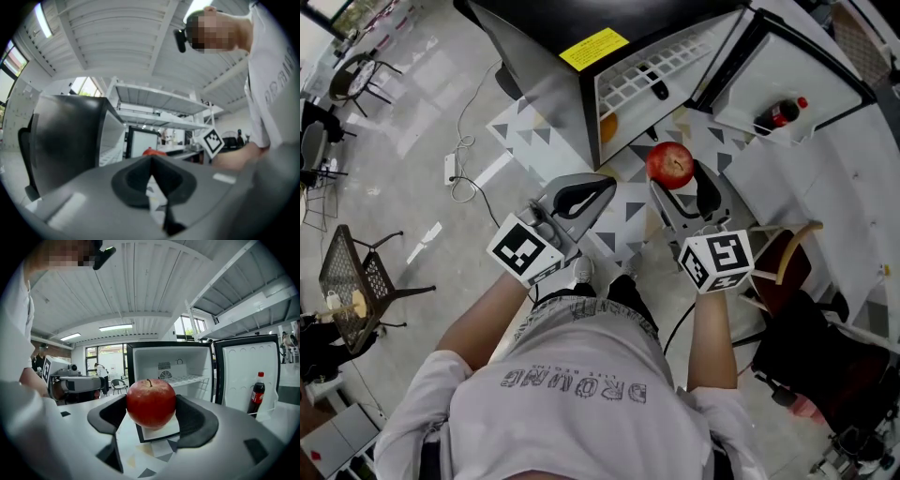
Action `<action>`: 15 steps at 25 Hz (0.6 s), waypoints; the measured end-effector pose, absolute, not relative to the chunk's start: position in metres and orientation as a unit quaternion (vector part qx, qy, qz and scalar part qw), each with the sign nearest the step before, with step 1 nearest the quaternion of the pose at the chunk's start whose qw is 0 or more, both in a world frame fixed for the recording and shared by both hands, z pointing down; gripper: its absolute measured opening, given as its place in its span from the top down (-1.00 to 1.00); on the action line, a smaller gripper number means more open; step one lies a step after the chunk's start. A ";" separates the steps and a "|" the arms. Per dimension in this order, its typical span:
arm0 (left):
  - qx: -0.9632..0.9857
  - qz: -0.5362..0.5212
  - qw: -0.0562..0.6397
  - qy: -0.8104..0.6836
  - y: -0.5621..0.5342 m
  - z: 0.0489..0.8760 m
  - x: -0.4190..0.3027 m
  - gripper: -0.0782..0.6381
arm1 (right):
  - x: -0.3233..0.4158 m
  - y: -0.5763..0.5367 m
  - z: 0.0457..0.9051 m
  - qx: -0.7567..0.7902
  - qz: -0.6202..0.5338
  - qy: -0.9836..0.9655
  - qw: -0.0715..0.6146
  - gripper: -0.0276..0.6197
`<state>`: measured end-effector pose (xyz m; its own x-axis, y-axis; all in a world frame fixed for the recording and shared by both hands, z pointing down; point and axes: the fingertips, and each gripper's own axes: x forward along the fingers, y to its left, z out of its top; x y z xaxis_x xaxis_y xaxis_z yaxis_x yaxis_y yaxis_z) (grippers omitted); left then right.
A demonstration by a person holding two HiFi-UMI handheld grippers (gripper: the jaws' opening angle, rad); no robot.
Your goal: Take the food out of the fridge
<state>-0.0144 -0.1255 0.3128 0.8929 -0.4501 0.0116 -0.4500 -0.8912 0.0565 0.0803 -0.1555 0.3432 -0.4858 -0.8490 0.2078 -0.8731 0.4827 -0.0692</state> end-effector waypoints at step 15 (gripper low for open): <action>0.971 -0.006 0.032 -0.236 -0.128 0.316 -0.030 0.76 | 0.082 -0.124 0.325 0.516 0.088 -0.850 0.053 -0.03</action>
